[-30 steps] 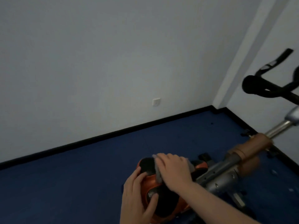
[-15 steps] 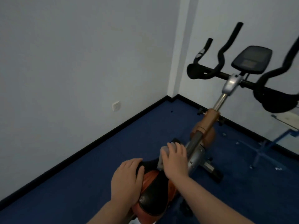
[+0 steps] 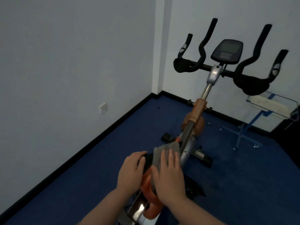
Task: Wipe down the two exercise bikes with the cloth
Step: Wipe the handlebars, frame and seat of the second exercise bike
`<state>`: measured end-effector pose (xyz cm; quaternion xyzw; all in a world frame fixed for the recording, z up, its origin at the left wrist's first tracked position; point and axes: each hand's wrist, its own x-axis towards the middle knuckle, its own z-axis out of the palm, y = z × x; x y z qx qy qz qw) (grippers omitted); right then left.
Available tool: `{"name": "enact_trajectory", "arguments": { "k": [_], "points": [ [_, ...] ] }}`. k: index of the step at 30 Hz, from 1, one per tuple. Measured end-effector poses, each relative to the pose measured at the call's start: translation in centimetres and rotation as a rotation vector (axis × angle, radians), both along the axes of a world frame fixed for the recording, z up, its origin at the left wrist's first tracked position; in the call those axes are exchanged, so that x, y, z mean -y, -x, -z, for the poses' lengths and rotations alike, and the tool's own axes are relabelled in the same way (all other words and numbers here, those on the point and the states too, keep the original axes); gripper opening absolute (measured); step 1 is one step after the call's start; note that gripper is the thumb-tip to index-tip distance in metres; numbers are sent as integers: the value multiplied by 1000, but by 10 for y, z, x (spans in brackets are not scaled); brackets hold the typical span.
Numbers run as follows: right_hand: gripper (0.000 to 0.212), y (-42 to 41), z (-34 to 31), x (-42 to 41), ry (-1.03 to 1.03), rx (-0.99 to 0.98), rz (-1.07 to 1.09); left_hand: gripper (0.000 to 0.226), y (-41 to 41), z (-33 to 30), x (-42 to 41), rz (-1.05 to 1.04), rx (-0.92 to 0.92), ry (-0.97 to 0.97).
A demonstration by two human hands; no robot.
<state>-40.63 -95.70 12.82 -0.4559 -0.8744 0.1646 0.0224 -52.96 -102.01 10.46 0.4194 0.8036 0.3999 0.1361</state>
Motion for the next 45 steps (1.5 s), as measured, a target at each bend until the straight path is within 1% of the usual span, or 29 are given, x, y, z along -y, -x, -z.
{"name": "enact_trajectory", "arguments": {
  "k": [3,4,6,8,10,15,18,21,24,26,29,31,34,38,40,43,45],
  "points": [
    [78,-13,-9,37,-64,20,-19,29,-3,0,1,-11,16,-47],
    [80,-13,-6,37,-45,35,-32,29,-4,0,1,-13,12,-49],
    [74,-9,-3,23,43,22,13,30,-4,-1,2,-11,5,-33],
    [69,-2,-9,5,105,-35,100,31,-5,-3,3,-5,-5,-16],
    [68,0,-11,4,157,-111,126,32,-5,-4,4,0,-16,-5],
    [70,-32,12,58,81,-235,91,31,-6,-2,5,-8,-43,-21],
    [66,-38,21,61,90,-290,98,32,-6,-1,2,-23,-78,-22],
    [61,-23,15,32,190,-385,209,33,-7,-2,0,-40,-100,-11],
    [64,-13,7,1,325,-420,313,33,-10,-3,0,-47,-103,-10],
    [64,-14,7,7,358,-459,365,32,-10,-3,2,-39,-110,-8],
    [67,-19,15,45,342,-523,450,31,-9,-2,3,-32,-115,-22],
    [70,-22,15,55,303,-482,444,31,-9,-3,2,-37,-119,-29],
    [66,-13,9,21,279,-383,385,29,-7,-3,2,-44,-136,-20],
    [65,5,-2,-30,427,-356,499,29,-7,-2,3,-32,-135,-12],
    [67,2,-2,-23,423,-355,481,29,-7,-1,3,-32,-130,-13],
    [70,-12,2,9,321,-334,362,28,-6,-1,4,-39,-134,-32],
    [70,-14,5,11,282,-334,335,32,-5,-1,3,-39,-133,-43]
  ]
}}
